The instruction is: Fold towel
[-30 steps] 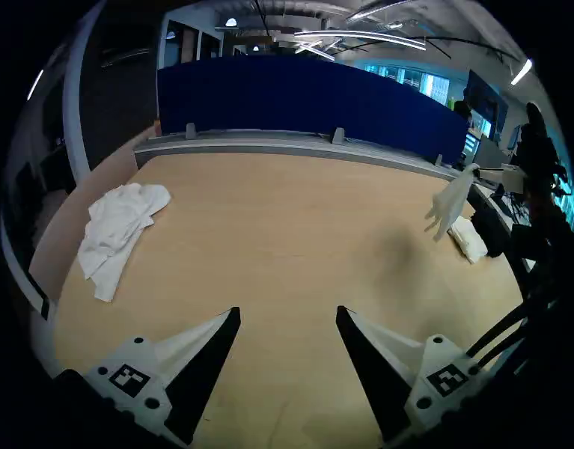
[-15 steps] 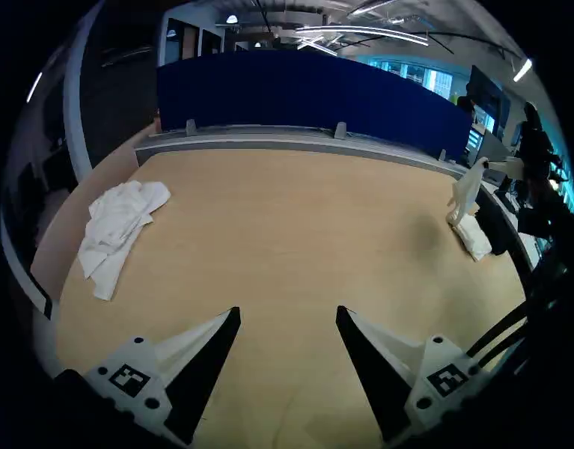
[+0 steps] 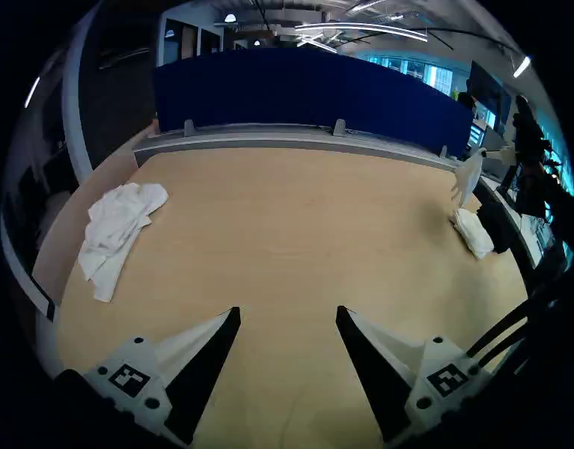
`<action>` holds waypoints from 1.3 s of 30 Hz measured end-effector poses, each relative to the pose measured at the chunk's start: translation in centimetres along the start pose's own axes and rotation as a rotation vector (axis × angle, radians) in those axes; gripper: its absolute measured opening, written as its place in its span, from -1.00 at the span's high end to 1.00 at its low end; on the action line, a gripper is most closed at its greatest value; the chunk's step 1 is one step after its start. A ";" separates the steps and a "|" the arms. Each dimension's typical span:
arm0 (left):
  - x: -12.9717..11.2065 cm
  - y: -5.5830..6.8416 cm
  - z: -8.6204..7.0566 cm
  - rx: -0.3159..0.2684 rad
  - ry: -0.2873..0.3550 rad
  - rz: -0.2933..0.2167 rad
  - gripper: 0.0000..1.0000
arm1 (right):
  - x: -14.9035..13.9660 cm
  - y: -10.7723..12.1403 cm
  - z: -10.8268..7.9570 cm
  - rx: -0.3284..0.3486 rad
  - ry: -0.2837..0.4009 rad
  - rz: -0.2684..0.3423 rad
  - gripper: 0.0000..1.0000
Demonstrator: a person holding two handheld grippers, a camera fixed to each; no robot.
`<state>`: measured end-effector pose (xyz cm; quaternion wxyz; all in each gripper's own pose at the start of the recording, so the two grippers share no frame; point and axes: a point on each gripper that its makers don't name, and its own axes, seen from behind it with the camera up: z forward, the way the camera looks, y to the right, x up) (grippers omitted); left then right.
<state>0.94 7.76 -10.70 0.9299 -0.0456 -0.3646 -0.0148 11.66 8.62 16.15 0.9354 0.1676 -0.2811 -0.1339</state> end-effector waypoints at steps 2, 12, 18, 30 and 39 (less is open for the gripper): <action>0.0 0.0 0.0 0.002 -0.002 -0.003 -0.90 | 0.0 1.1 0.4 -0.010 -0.001 0.015 0.88; -0.1 -0.1 0.1 0.012 -0.008 -0.007 -0.90 | -0.7 3.4 1.8 -0.033 -0.016 0.054 0.88; 0.2 0.4 0.2 0.007 -0.008 -0.002 -0.90 | -1.4 3.5 2.3 -0.030 -0.034 0.043 0.88; 0.3 1.5 0.3 -0.005 -0.007 0.004 -0.90 | -6.7 2.6 0.7 -0.022 -0.092 0.070 0.88; 0.1 2.2 0.2 -0.016 -0.009 0.014 -0.90 | -14.4 3.1 -2.6 -0.052 -0.183 0.123 0.88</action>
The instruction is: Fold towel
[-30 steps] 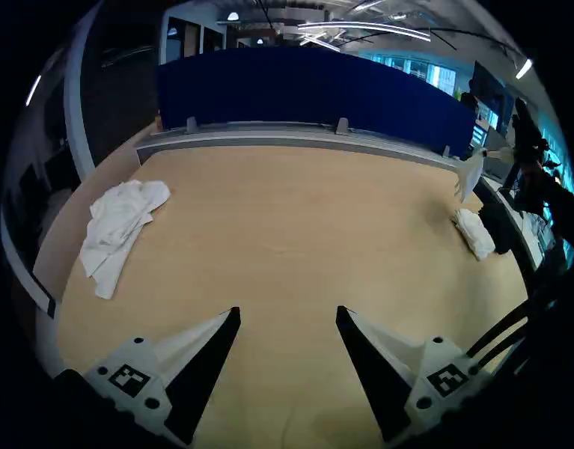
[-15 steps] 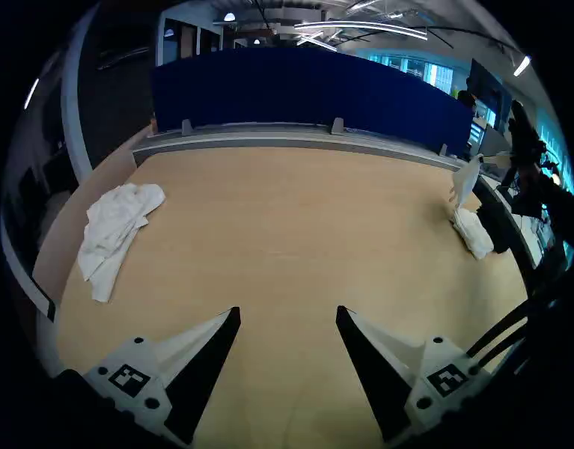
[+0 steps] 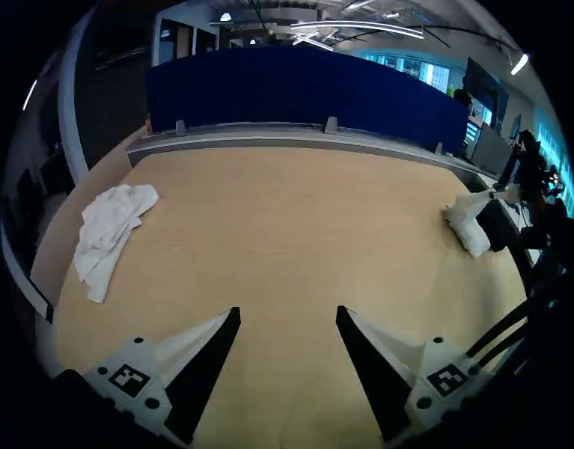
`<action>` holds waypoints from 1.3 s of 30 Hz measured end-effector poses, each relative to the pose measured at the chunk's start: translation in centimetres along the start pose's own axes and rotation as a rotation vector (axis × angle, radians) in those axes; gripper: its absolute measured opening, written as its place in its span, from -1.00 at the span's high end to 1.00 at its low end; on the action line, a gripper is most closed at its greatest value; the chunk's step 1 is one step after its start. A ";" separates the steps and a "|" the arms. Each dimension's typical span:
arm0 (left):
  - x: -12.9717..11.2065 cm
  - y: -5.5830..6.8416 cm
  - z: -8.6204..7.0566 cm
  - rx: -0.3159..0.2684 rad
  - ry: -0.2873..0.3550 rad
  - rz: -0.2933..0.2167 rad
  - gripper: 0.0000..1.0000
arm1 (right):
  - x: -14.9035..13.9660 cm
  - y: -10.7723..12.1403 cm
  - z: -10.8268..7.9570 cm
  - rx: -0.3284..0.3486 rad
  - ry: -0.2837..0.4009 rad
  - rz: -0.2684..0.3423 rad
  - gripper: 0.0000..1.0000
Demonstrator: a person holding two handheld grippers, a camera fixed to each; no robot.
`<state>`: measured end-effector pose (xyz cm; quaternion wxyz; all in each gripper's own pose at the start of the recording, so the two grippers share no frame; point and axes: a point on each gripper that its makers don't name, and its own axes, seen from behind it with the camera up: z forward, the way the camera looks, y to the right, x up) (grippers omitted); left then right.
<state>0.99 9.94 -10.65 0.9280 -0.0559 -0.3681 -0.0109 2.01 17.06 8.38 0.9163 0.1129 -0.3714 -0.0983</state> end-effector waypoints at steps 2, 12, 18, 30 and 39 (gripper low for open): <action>-0.1 0.2 0.0 -0.002 -0.001 0.006 -0.90 | -1.9 0.4 -0.2 -0.008 -0.021 0.023 0.88; -0.2 0.6 -0.3 -0.005 -0.003 0.030 -0.90 | -9.2 1.4 -0.4 -0.053 -0.113 0.122 0.88; -0.3 0.6 -0.5 -0.001 -0.005 0.040 -0.90 | -12.6 1.7 0.7 -0.102 -0.179 0.161 0.88; -0.4 0.2 -0.9 0.003 -0.003 0.053 -0.90 | -15.2 2.1 1.8 -0.182 -0.229 0.214 0.68; 0.0 0.4 -0.8 -0.003 0.001 0.053 -0.90 | -14.5 1.4 0.3 -0.187 -0.177 0.217 0.04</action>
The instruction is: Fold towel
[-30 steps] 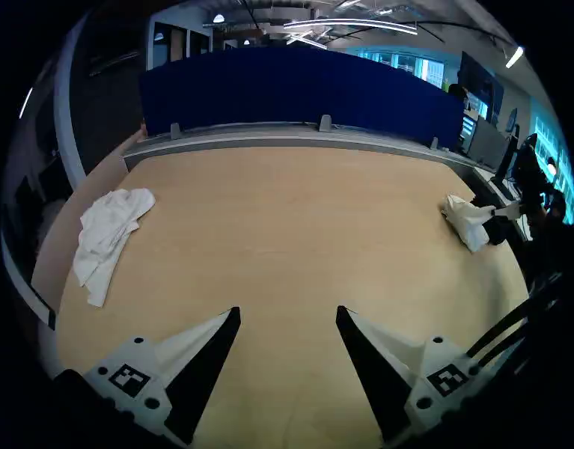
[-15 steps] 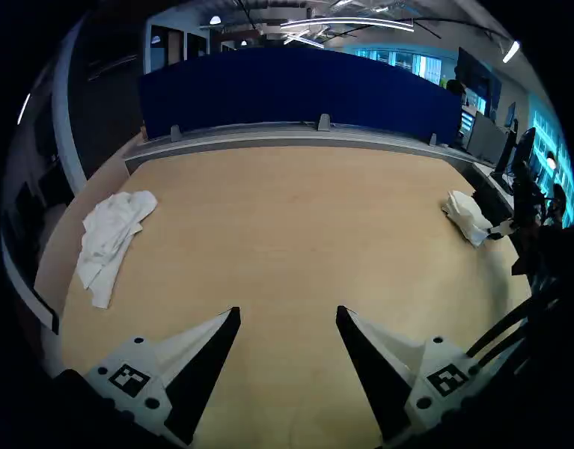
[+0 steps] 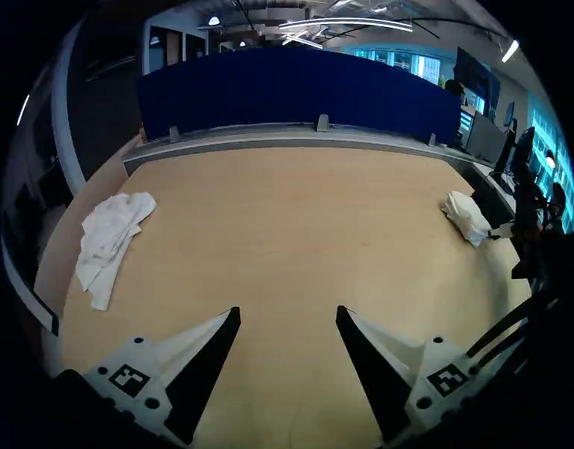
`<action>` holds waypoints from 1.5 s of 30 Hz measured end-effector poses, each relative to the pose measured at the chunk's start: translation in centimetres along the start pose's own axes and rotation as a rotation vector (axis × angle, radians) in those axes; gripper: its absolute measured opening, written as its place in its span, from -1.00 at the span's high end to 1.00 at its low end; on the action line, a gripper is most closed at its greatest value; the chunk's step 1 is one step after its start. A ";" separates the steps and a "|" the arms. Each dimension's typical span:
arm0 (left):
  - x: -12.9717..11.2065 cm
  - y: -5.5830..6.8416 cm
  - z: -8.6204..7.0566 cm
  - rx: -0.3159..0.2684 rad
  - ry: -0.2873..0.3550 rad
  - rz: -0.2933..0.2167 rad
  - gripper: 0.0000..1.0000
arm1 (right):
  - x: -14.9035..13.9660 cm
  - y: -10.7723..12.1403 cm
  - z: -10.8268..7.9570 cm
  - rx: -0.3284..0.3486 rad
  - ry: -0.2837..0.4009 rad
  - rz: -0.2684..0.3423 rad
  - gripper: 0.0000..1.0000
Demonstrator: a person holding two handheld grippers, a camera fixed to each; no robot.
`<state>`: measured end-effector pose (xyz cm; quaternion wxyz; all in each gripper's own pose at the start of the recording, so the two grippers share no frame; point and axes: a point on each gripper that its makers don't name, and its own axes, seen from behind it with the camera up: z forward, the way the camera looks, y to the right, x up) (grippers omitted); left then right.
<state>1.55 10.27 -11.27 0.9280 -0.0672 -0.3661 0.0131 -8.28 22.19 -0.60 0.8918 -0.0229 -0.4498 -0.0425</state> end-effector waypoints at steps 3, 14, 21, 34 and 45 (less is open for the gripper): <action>0.2 0.0 0.1 -0.002 0.003 0.001 -0.90 | 0.8 -0.5 -0.8 0.013 0.042 0.004 -0.36; 0.4 0.0 0.0 -0.005 0.006 0.011 -0.90 | 6.2 -4.5 -1.5 0.100 0.174 0.006 -0.96; 0.1 -0.5 -0.3 0.010 0.004 0.013 -0.90 | 4.6 -6.3 1.0 0.122 0.124 -0.043 -0.96; -0.2 -1.0 -0.2 0.025 -0.007 0.015 -0.90 | 1.5 -7.5 3.0 0.154 0.075 -0.108 -0.96; 0.3 -0.8 0.1 0.024 0.002 0.005 -0.90 | 7.2 -6.9 -0.9 0.187 0.231 -0.010 -0.95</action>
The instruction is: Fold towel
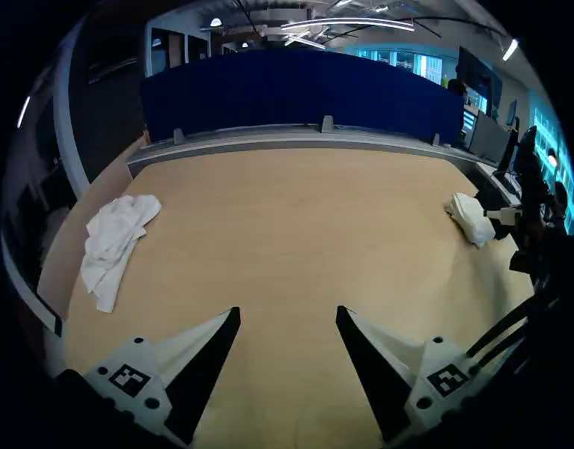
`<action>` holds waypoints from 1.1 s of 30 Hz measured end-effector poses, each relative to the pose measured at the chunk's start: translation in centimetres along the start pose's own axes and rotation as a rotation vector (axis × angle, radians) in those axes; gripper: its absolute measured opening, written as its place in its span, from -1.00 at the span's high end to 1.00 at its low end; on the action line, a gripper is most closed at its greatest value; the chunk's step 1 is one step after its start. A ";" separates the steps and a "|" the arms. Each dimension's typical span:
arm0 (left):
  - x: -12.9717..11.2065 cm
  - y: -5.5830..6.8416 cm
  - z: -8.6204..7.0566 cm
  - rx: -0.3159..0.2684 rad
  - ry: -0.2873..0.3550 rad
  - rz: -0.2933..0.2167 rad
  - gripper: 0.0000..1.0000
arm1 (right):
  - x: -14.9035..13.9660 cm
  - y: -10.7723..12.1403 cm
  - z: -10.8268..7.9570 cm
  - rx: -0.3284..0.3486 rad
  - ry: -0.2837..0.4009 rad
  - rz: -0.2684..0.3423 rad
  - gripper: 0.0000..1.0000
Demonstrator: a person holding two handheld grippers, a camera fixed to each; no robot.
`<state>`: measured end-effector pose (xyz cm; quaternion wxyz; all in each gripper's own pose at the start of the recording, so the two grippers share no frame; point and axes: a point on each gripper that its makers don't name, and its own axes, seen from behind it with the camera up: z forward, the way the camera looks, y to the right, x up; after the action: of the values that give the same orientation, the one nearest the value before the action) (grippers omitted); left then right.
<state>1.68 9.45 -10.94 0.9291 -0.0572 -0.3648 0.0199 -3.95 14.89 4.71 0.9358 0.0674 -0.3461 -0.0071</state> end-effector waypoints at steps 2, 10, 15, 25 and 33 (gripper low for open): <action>-0.1 0.0 0.0 0.003 0.000 0.002 -0.90 | 0.7 0.5 0.3 -0.007 0.009 0.009 -0.95; 0.2 0.4 -0.2 0.008 0.003 -0.003 -0.90 | 2.7 1.2 2.5 -0.016 0.012 -0.012 -0.95; 0.2 0.4 -0.2 0.020 0.002 -0.001 -0.90 | 3.1 1.5 5.2 -0.010 -0.009 -0.016 -0.95; -0.4 0.3 -0.6 0.044 -0.007 -0.002 -0.90 | 0.4 1.4 9.5 0.015 -0.118 -0.049 -0.96; -0.5 0.2 -0.4 0.043 -0.006 -0.017 -0.90 | 2.1 1.1 8.3 0.026 -0.070 -0.051 -0.95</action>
<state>1.58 9.55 -11.54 0.9291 -0.0341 -0.3677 0.0201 -7.72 14.85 12.44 0.9216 0.0882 -0.3768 -0.0288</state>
